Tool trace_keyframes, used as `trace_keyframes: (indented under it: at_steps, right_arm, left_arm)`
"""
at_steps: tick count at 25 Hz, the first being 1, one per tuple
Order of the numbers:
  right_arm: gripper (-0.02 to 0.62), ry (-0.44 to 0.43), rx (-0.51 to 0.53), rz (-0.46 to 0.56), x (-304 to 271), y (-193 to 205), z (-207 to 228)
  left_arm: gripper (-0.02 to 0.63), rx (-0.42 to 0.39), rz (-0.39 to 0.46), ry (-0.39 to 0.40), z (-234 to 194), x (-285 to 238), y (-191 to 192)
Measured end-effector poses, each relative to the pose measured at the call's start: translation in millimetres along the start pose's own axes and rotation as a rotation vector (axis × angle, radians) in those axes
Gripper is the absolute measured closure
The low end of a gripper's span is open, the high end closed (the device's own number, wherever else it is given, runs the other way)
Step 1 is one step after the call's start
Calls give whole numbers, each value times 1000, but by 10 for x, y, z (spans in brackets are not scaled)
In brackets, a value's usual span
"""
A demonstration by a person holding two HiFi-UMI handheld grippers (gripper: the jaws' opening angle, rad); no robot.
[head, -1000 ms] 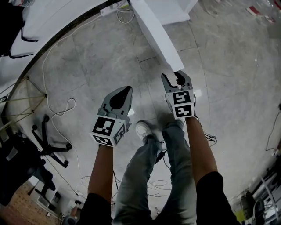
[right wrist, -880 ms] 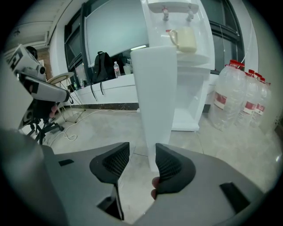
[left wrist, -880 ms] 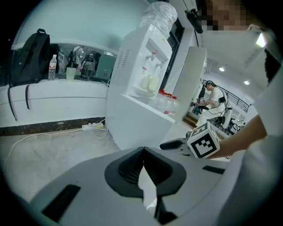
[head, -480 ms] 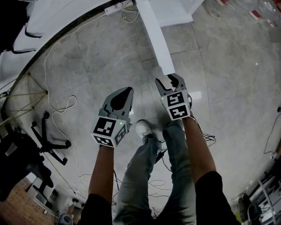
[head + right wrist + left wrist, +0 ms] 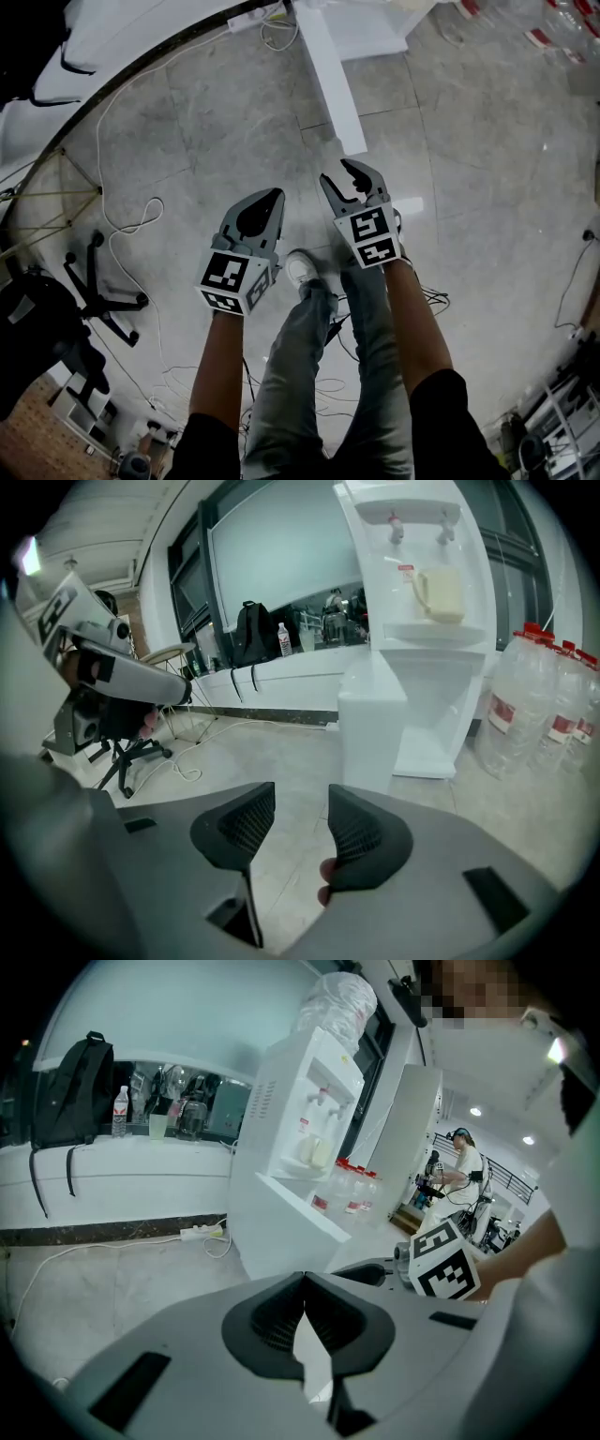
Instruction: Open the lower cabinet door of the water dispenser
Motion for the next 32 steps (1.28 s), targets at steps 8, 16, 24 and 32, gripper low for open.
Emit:
trace_keyframes:
  at_steps: [8, 16, 24, 32]
  right_arm:
    - [477, 43, -20, 56, 677, -425, -91]
    - [580, 138, -79, 154, 1422, -1112, -19]
    - [581, 178, -98, 241, 2036, -1832, 10]
    - [581, 197, -105, 314, 2631, -2558, 50]
  left_arm:
    - [595, -4, 15, -8, 220, 342, -518]
    - [595, 5, 57, -16, 458, 662, -1236]
    - [597, -16, 107, -38, 594, 968, -1941]
    - [595, -63, 161, -62, 644, 1234, -2703]
Point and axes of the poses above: the fingertips, and each gripper's own axes: x backward along the fingers, z to its right, y out of its underside, the point moved 1 cm from there along x, backward along the fingers, and after that the axes turned 5 degrees about -x, right-handed, at the moved point
